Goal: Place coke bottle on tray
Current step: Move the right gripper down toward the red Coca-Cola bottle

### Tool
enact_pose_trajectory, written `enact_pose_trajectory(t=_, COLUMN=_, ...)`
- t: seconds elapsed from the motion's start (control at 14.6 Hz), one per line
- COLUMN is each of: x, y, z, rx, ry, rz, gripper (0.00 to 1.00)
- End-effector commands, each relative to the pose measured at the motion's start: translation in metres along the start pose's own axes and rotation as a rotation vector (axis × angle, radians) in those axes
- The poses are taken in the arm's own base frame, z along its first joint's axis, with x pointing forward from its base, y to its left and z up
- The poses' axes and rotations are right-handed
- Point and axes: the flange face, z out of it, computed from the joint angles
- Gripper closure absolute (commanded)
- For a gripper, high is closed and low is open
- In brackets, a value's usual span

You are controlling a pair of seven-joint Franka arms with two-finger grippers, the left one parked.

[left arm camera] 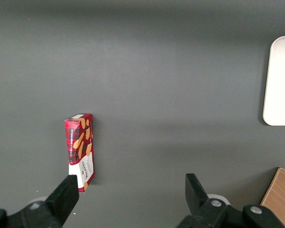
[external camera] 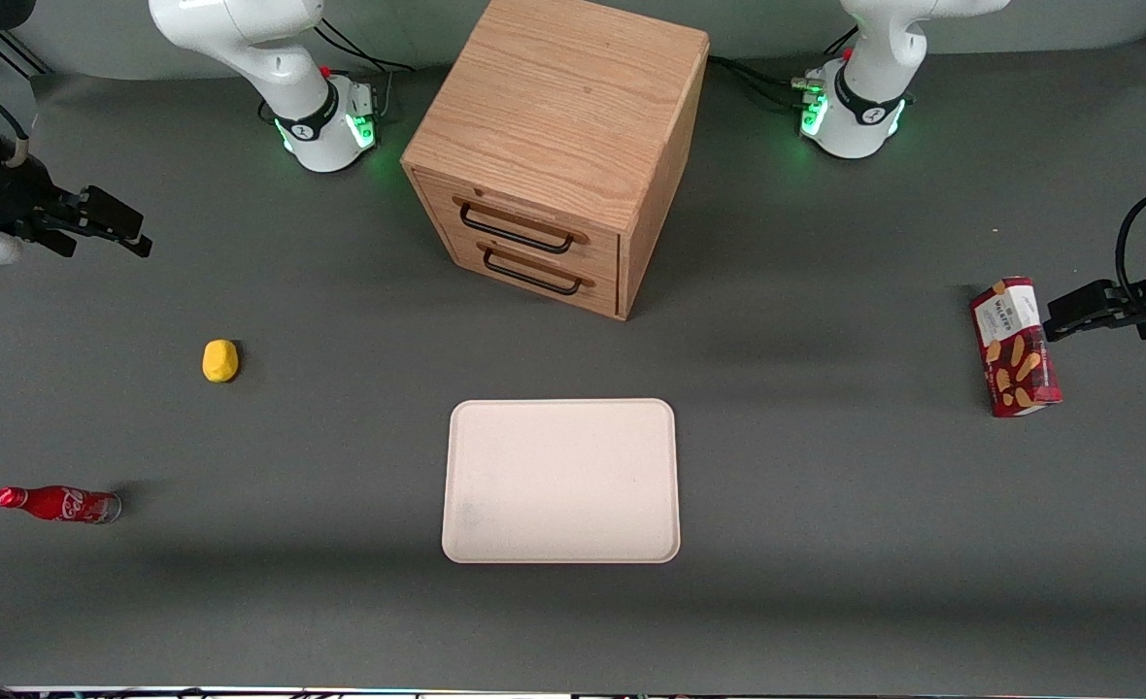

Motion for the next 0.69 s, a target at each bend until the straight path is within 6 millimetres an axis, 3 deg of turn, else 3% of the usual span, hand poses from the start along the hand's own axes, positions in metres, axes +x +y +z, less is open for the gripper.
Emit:
enact_pose_trajectory(t=0.0, x=0.005, y=-0.001, z=-0.006, rx=-0.028, ry=-0.008, rz=0.016, gripper=0.00)
enact_pose_trajectory(t=0.27, x=0.033, y=0.018, z=0.003, rx=-0.035, ry=-0.020, rz=0.005, gripper=0.00)
enact_pose_trajectory(t=0.62, x=0.103, y=0.090, z=0.036, rx=-0.080, ry=-0.048, rz=-0.136, gripper=0.00)
